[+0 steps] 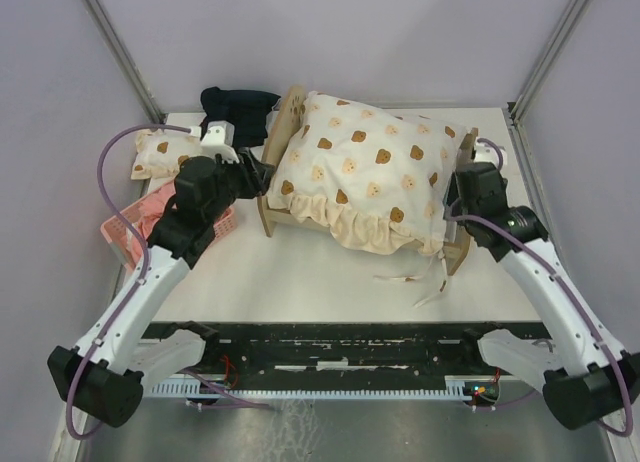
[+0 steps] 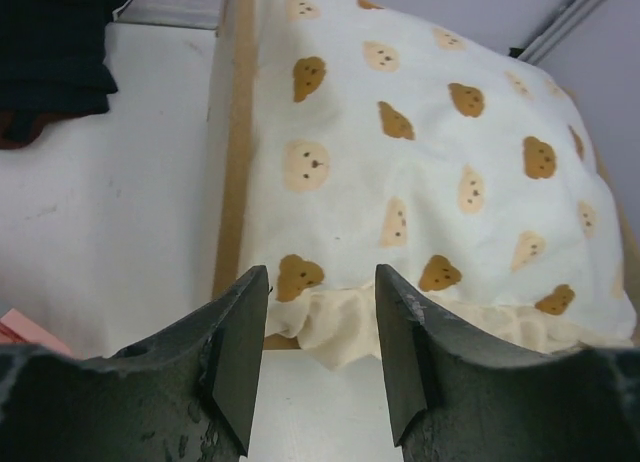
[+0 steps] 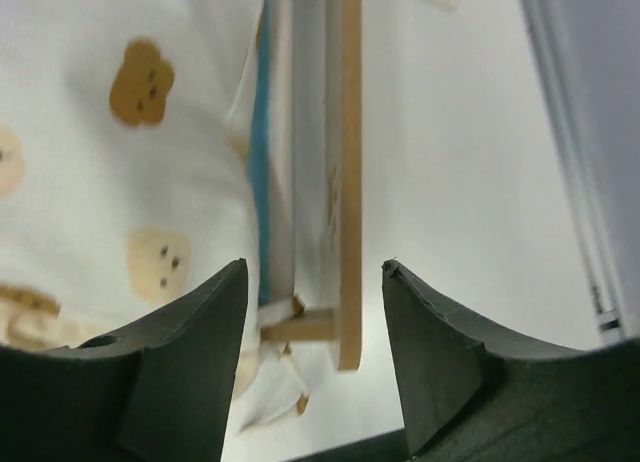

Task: Set up the pet bed

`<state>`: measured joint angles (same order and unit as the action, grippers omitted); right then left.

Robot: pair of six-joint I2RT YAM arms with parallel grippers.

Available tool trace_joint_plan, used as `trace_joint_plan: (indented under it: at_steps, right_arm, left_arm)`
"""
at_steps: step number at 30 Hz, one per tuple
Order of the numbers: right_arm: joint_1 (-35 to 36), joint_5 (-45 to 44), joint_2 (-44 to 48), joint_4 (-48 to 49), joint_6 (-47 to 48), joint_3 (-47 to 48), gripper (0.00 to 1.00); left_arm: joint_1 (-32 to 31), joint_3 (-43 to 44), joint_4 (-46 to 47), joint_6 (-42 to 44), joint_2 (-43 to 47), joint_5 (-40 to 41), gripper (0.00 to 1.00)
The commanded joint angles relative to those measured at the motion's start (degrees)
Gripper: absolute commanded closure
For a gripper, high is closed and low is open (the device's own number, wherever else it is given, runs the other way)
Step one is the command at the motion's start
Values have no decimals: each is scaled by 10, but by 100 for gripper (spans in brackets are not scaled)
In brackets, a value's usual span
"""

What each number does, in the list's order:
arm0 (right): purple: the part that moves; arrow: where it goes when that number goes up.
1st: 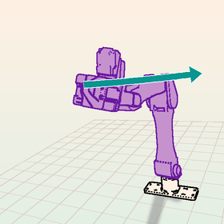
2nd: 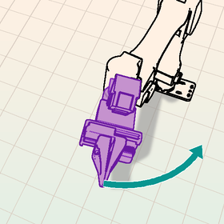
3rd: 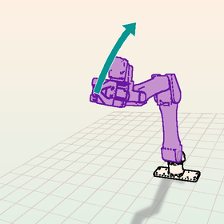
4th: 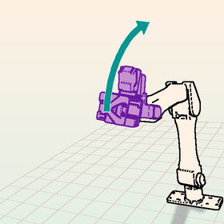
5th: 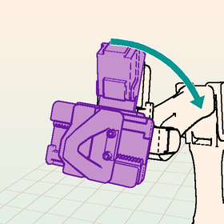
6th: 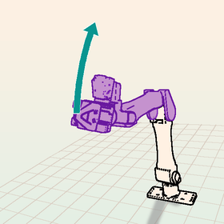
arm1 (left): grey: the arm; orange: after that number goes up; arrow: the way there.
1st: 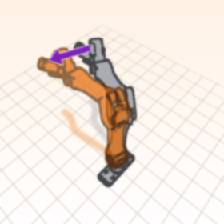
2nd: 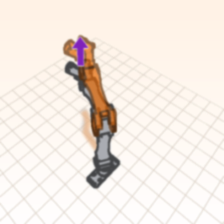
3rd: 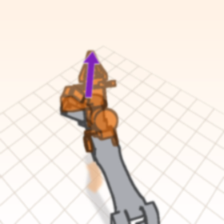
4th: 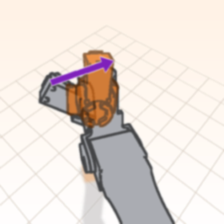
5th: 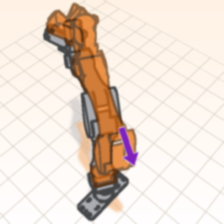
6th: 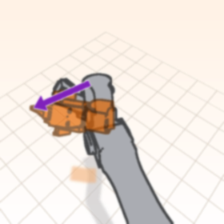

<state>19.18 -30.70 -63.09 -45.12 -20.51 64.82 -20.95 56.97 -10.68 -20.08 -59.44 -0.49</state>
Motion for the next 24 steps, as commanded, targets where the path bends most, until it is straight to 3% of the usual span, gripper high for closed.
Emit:
trace_joint_plan:
  at_steps: [1,7,18,20,24]
  right_arm:
    - [19,79,75,-32,-122,-65,36]
    - [44,155,199,29,-262,-182,44]
    - [89,81,183,105,-348,-275,47]
    - [90,76,189,128,-347,-290,55]
    - [90,68,187,108,-322,-282,83]
  left_arm:
    - [-52,-1,6,10,30,12,46]
    - [-194,-16,11,40,27,72,46]
    - [-376,-56,79,79,-48,122,46]
    - [-391,-69,100,87,-60,120,45]
    - [-415,-93,151,117,-83,110,45]
